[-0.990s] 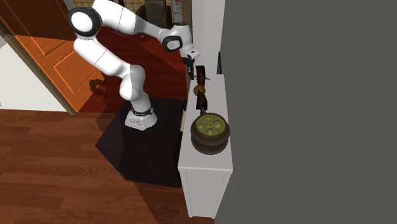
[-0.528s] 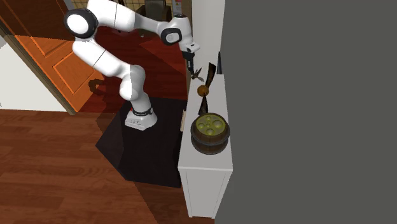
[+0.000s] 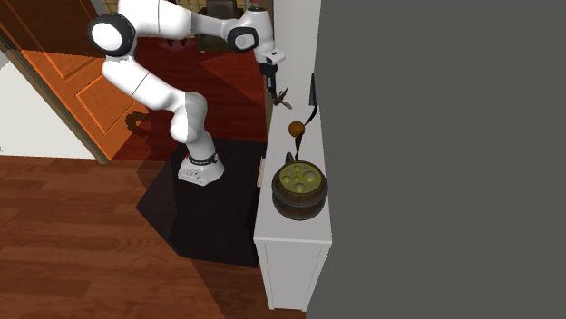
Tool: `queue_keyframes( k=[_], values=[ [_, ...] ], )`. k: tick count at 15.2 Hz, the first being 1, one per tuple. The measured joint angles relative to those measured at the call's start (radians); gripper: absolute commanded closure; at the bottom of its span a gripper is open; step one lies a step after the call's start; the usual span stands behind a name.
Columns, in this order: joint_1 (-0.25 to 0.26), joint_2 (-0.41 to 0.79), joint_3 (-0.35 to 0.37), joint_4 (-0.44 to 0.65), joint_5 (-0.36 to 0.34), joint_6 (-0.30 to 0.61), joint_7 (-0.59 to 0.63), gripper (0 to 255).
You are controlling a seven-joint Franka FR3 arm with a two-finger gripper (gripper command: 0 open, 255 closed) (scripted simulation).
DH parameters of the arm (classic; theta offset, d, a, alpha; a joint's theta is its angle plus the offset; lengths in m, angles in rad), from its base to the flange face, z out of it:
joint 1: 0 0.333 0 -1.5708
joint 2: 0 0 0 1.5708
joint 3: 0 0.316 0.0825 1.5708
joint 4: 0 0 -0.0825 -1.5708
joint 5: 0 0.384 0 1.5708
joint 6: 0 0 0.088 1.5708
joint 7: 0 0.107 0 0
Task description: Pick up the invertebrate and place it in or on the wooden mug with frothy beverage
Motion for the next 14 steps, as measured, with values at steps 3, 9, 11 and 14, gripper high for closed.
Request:
queue_keyframes(
  k=[3,9,11,14],
  values=[
    [-0.002,-0.01,-0.011,0.034,-0.007,-0.045,0.0,255],
    [-0.009,-0.015,-0.03,0.109,-0.023,-0.124,0.0,255],
    [-0.011,-0.015,-0.036,0.134,-0.028,-0.149,-0.001,255],
    [-0.017,-0.012,-0.045,0.173,-0.036,-0.185,-0.003,255]
  ],
)
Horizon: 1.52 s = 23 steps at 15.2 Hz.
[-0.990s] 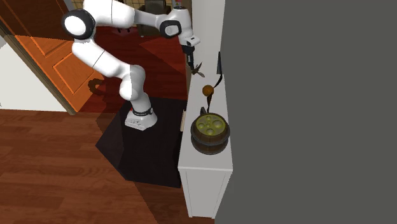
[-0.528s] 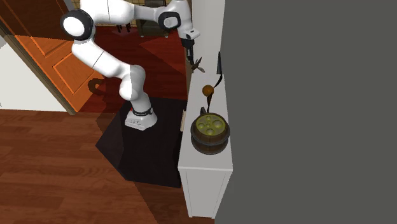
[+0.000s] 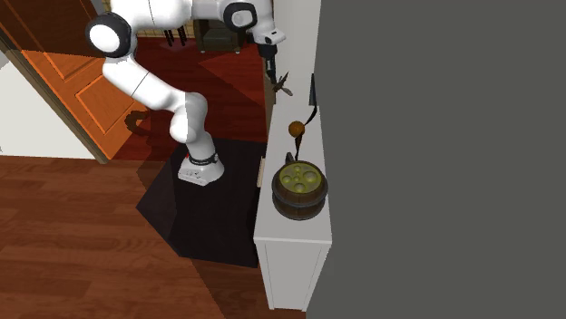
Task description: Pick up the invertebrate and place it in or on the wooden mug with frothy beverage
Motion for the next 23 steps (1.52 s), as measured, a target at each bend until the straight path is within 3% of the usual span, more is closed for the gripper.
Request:
queue_keyframes(
  k=[5,15,23],
  values=[
    [-0.009,-0.011,-0.036,0.028,-0.018,-0.042,-0.028,255],
    [-0.084,-0.056,-0.269,-0.029,-0.135,-0.05,-0.27,255],
    [-0.156,0.008,-0.444,0.002,-0.231,-0.021,-0.461,255]
  ],
)
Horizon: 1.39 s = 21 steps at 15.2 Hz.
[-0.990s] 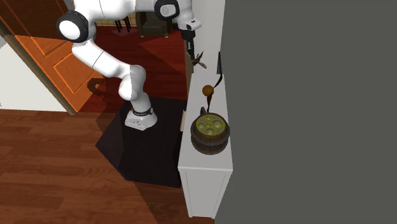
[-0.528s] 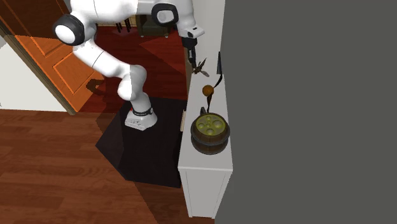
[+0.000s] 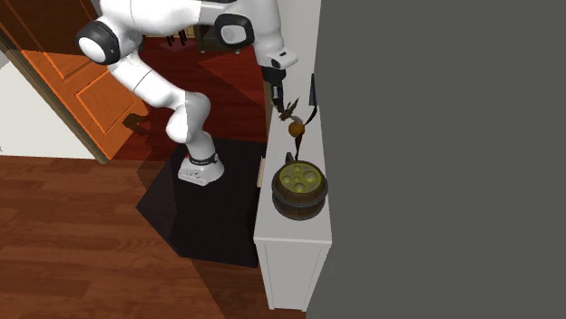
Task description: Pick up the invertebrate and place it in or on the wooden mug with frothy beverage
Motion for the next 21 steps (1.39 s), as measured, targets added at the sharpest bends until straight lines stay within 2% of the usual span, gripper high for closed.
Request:
queue_keyframes(
  k=[9,16,21],
  values=[
    [-0.059,0.141,-0.191,0.113,-0.072,0.034,-0.212,255],
    [-0.078,0.32,-0.342,0.273,-0.073,0.057,-0.387,255],
    [-0.08,0.346,-0.365,0.245,-0.071,0.11,-0.412,255]
  ],
)
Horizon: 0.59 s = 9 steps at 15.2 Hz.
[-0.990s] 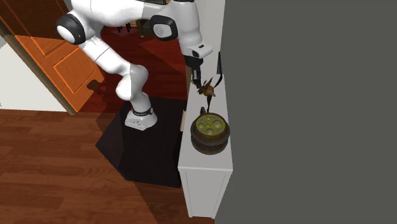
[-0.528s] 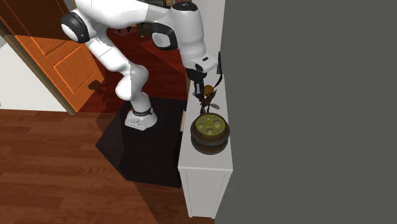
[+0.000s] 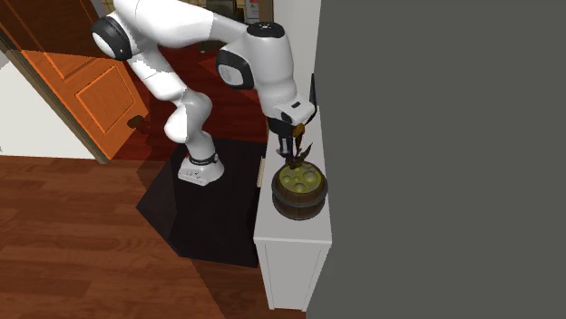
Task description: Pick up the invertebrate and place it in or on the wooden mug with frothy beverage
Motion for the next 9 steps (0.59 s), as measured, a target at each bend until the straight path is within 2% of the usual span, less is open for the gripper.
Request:
queue_keyframes(
  k=[9],
  values=[
    [-0.006,-0.007,-0.015,-0.091,-0.003,0.119,-0.008,255]
  ],
)
